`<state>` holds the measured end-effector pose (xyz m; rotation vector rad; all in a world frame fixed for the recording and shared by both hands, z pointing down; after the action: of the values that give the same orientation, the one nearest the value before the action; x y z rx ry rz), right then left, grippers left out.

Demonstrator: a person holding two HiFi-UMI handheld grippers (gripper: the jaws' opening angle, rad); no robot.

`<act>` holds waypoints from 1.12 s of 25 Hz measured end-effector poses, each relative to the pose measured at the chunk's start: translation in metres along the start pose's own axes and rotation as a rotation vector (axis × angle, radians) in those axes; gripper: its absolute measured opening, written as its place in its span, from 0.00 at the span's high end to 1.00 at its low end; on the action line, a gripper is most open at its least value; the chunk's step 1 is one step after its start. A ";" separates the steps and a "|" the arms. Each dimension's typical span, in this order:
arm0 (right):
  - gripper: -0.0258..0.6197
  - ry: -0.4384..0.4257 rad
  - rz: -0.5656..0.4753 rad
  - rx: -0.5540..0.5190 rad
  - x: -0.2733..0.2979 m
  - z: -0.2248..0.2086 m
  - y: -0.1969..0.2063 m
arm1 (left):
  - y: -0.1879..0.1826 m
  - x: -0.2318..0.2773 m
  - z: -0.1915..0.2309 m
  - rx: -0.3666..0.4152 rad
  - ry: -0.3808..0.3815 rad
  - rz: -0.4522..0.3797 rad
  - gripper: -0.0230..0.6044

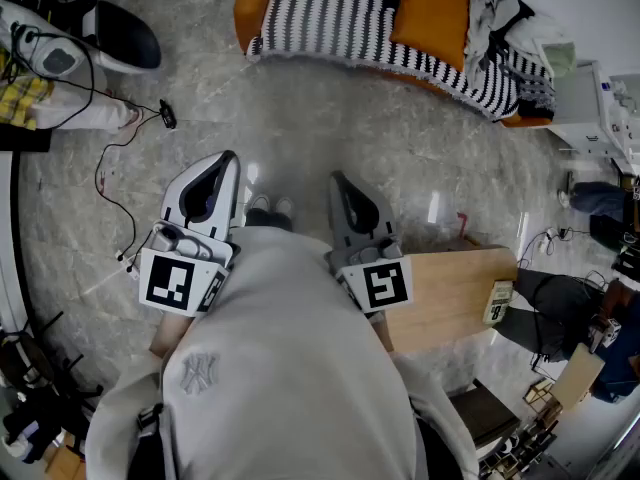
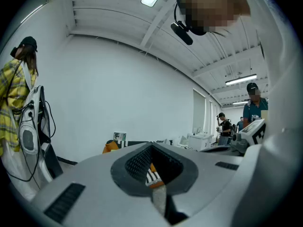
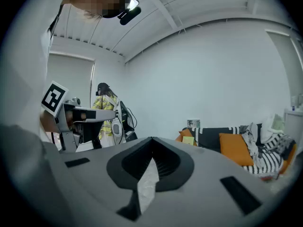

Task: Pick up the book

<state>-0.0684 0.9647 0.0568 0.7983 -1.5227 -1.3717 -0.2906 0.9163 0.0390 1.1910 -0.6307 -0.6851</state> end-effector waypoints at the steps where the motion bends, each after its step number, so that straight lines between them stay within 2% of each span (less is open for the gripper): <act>1: 0.93 0.003 0.000 -0.002 -0.001 0.001 -0.001 | -0.001 -0.001 -0.001 0.000 0.000 -0.002 0.95; 13: 0.93 0.022 0.008 -0.005 -0.014 -0.017 0.003 | 0.000 0.011 -0.009 -0.009 -0.015 -0.003 0.95; 20: 0.93 -0.007 0.000 -0.007 -0.018 -0.024 -0.002 | -0.005 0.010 -0.016 -0.029 -0.067 -0.028 0.95; 28: 0.93 -0.146 -0.043 0.061 -0.030 -0.036 0.010 | 0.008 0.006 -0.031 -0.057 -0.119 -0.058 0.95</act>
<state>-0.0225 0.9797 0.0592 0.7867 -1.6753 -1.4478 -0.2623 0.9324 0.0392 1.1250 -0.6735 -0.8222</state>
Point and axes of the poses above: the fingertips, and each gripper's own axes: x forward along the fingers, z to its left, y out of its underside, the point moved 9 cm from there along -x, backward along the fingers, and after that the axes turned 5 degrees about -x, right-handed, at the moved point
